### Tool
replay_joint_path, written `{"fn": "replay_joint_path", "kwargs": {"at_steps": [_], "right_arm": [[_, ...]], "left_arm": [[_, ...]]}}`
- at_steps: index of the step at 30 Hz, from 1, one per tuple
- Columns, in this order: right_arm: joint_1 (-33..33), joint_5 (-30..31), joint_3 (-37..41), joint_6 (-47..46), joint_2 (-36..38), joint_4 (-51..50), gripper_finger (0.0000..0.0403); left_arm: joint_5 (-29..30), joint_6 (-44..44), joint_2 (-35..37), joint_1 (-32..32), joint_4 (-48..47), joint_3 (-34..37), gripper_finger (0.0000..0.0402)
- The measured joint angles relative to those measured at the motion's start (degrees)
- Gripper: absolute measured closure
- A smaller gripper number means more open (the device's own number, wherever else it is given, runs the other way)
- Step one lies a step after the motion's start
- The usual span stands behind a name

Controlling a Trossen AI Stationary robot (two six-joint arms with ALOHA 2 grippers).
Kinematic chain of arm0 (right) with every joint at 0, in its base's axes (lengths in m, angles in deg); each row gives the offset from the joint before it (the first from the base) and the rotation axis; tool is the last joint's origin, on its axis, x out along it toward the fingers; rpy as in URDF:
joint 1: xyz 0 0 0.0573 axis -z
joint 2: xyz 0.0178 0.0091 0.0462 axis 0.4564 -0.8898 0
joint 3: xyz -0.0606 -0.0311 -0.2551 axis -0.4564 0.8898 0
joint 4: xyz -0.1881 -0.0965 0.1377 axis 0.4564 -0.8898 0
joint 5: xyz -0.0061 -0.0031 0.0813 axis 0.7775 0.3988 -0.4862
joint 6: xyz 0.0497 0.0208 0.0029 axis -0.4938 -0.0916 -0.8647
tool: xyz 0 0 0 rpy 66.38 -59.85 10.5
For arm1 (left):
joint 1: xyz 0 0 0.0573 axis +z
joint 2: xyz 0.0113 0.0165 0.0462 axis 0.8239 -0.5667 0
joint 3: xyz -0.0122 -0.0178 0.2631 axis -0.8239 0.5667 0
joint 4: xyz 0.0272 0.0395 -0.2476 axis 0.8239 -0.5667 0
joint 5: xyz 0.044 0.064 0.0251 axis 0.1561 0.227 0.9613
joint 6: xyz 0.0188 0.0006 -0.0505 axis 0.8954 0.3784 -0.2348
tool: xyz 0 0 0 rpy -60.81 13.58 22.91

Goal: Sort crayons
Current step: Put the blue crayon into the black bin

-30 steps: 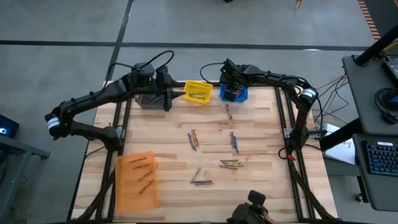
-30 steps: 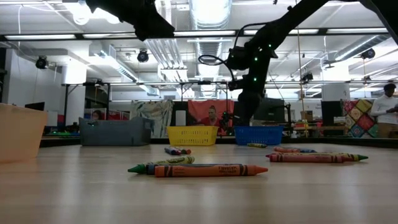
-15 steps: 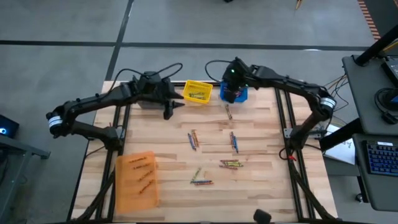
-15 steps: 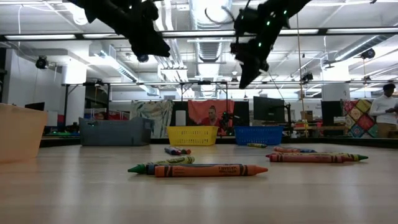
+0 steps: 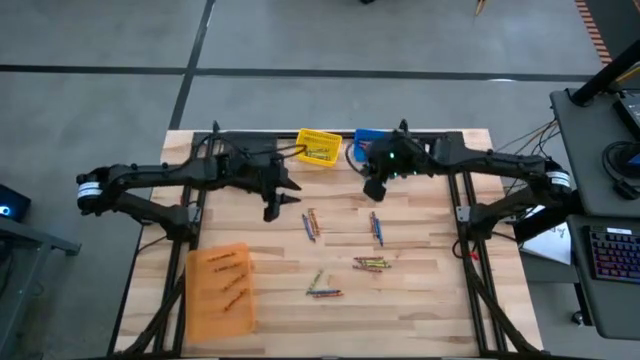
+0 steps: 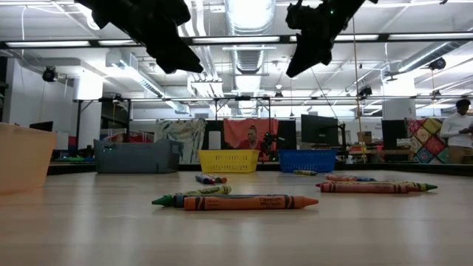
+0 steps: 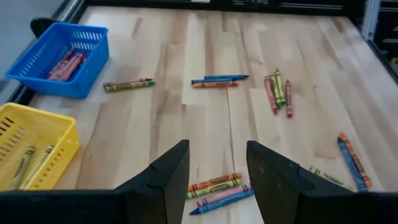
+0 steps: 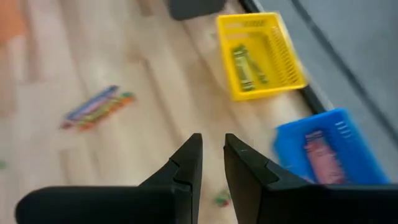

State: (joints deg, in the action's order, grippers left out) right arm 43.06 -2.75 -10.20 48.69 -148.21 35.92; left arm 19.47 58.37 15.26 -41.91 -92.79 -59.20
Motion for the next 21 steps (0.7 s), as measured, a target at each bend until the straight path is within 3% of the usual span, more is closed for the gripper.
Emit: {"fn": "replay_joint_path", "kwargs": {"at_steps": [6,12,21], "right_arm": [[-5.3,-0.1,5.4,-11.7,0.1,0.4,0.0344],[-8.5,-0.7,11.8,-24.7,-0.1,0.0,0.0344],[-9.8,-9.0,17.0,-42.7,-0.1,-5.6,0.0344]], "left_arm": [[6.8,-4.1,0.0,-4.5,2.0,0.0,0.0261],[6.9,-7.3,0.0,-6.1,2.0,0.0,0.0261],[7.1,-8.7,0.0,-6.0,1.9,0.0,0.0261]]}}
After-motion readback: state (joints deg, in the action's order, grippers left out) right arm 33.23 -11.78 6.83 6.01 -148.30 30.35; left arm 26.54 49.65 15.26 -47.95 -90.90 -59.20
